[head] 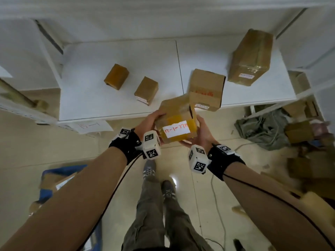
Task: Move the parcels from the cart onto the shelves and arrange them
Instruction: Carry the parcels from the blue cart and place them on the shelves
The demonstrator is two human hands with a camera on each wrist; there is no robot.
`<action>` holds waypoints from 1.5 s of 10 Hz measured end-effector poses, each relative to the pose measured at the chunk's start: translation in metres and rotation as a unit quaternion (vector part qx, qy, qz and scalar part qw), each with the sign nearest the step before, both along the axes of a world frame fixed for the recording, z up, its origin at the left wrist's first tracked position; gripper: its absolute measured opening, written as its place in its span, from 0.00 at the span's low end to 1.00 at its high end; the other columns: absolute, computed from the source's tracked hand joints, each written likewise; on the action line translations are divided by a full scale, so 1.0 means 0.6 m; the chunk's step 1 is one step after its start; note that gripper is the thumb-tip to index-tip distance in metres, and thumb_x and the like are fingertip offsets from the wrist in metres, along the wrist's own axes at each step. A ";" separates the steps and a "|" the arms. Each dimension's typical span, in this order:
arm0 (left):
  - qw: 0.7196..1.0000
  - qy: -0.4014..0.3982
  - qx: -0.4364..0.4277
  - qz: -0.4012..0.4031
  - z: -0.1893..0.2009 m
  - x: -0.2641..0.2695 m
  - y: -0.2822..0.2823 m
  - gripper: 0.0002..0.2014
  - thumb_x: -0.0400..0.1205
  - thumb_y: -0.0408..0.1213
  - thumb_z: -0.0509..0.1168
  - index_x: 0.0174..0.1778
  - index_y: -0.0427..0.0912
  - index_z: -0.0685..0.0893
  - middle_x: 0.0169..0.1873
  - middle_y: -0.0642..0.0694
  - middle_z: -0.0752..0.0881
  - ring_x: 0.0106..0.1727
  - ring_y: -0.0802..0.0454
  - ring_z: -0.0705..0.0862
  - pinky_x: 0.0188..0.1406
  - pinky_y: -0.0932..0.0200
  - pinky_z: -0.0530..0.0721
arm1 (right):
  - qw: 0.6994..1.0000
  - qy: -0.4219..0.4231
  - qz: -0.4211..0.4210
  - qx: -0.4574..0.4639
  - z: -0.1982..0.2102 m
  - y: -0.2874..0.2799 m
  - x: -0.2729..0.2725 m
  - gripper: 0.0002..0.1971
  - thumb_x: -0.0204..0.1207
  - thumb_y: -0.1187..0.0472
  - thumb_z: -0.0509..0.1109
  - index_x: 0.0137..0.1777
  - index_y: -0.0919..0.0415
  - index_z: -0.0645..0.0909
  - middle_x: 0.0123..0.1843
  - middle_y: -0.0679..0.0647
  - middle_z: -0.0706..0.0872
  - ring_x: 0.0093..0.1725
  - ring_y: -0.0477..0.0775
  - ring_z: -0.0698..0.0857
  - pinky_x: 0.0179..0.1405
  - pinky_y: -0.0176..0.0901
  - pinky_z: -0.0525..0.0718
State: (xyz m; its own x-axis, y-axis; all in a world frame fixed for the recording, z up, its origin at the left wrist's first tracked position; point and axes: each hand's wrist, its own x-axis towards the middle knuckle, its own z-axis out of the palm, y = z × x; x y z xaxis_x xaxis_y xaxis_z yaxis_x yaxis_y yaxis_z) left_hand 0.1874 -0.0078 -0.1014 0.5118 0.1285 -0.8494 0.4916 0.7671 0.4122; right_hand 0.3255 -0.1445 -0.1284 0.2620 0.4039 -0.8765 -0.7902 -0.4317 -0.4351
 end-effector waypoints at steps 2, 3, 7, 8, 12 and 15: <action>0.990 0.030 0.133 -0.041 -0.062 0.064 0.071 0.13 0.84 0.59 0.59 0.47 0.55 0.81 0.46 0.45 0.88 0.52 0.42 0.86 0.56 0.49 0.83 | 0.996 -0.066 0.000 -0.055 -0.040 0.077 0.047 0.29 0.80 0.32 0.62 0.69 0.54 0.79 0.61 0.60 0.88 0.61 0.60 0.85 0.69 0.64 0.81; 0.982 0.049 0.164 -0.076 -0.079 0.094 0.103 0.16 0.82 0.62 0.60 0.50 0.54 0.83 0.49 0.44 0.89 0.58 0.39 0.85 0.65 0.43 0.81 | 0.992 -0.088 0.029 -0.081 -0.058 0.119 0.064 0.25 0.79 0.31 0.61 0.57 0.53 0.83 0.61 0.59 0.88 0.63 0.61 0.83 0.67 0.61 0.81; 0.975 0.036 0.213 -0.059 -0.231 0.159 0.180 0.23 0.85 0.49 0.63 0.71 0.39 0.77 0.63 0.43 0.84 0.59 0.49 0.84 0.55 0.56 0.86 | 0.986 -0.123 0.017 -0.108 -0.204 0.220 0.101 0.25 0.81 0.35 0.57 0.50 0.58 0.81 0.49 0.58 0.90 0.48 0.58 0.87 0.49 0.49 0.82; 0.972 0.059 0.216 -0.067 -0.265 0.163 0.196 0.23 0.86 0.47 0.62 0.72 0.37 0.75 0.63 0.47 0.82 0.58 0.52 0.81 0.45 0.68 0.83 | 0.989 -0.115 -0.020 -0.095 -0.232 0.235 0.105 0.17 0.85 0.47 0.60 0.41 0.57 0.77 0.42 0.57 0.85 0.37 0.55 0.83 0.42 0.45 0.81; 0.972 0.057 0.213 -0.080 -0.343 0.205 0.275 0.25 0.84 0.38 0.62 0.76 0.30 0.72 0.70 0.39 0.78 0.61 0.43 0.80 0.61 0.50 0.85 | 0.987 -0.144 -0.060 -0.033 -0.291 0.296 0.147 0.06 0.86 0.67 0.64 0.48 0.63 0.81 0.40 0.55 0.81 0.35 0.49 0.79 0.35 0.37 0.79; 0.988 -0.050 0.138 0.042 -0.309 0.150 0.214 0.09 0.88 0.32 0.57 0.44 0.43 0.78 0.37 0.48 0.84 0.38 0.55 0.82 0.29 0.69 0.83 | 0.993 -0.073 -0.036 0.087 -0.282 0.266 0.085 0.11 0.85 0.62 0.66 0.65 0.58 0.81 0.71 0.56 0.86 0.67 0.57 0.86 0.54 0.45 0.89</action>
